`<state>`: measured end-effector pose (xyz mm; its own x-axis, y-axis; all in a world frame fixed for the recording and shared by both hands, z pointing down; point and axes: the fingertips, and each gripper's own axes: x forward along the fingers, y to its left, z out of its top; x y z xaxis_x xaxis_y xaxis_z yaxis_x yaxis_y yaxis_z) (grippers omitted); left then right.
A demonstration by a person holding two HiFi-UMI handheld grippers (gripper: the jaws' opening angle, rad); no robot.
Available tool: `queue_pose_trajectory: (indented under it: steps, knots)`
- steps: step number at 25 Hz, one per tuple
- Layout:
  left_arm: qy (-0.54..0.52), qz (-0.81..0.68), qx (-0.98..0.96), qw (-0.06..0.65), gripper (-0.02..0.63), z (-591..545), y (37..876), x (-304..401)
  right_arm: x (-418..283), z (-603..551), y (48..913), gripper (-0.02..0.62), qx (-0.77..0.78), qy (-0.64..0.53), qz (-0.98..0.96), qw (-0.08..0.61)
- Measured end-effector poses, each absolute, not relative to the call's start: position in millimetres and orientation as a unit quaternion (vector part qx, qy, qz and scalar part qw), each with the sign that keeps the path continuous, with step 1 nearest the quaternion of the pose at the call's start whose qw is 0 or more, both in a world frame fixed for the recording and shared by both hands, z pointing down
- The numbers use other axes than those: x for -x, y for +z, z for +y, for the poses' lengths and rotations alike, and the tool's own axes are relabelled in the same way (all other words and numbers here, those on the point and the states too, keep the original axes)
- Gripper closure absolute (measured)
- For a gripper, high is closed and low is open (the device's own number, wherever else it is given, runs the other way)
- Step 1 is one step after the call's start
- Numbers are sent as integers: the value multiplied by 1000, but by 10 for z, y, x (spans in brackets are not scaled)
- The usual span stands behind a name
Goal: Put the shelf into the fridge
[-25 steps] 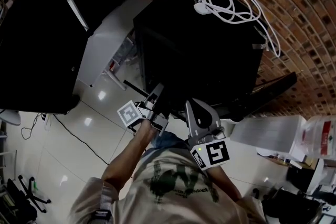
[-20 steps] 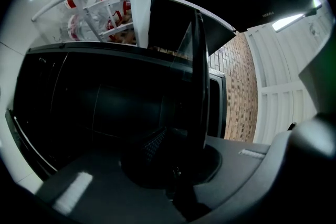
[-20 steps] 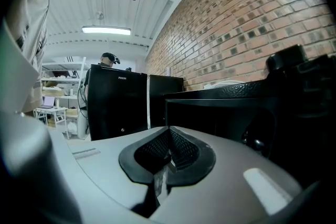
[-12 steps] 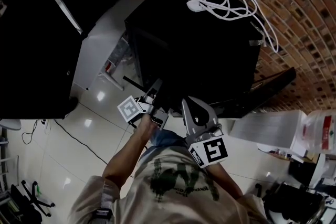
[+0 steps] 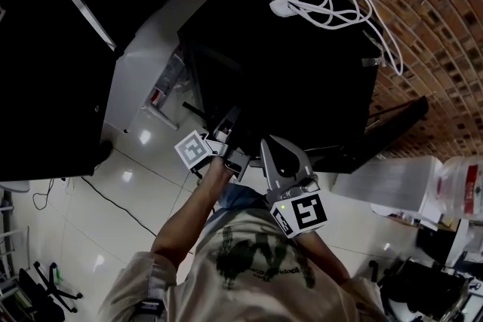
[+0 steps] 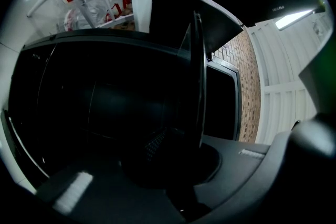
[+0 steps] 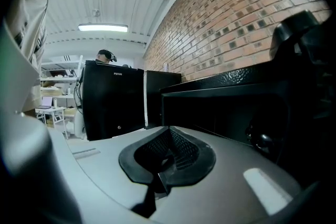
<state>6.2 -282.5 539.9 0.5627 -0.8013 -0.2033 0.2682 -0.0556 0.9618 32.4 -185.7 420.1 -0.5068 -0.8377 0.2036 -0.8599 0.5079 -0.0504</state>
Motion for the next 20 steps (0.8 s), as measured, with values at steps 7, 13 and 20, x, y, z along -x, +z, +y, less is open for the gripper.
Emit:
queue_pose_trajectory:
  steps: [7, 13, 20]
  knots:
    - [-409, -222, -603, 648, 584, -2977, 5391, -179, -330, -1934, 4229, 595, -495, 76, -862, 77]
    - [-407, -223, -605, 647, 584, -3127, 5395, -271, -334, -2022, 4249, 595, -499, 76, -860, 79]
    - [-406, -223, -625, 628, 583, -3278, 5366, -382, -383, -2187, 4319, 595, -511, 79, -852, 79]
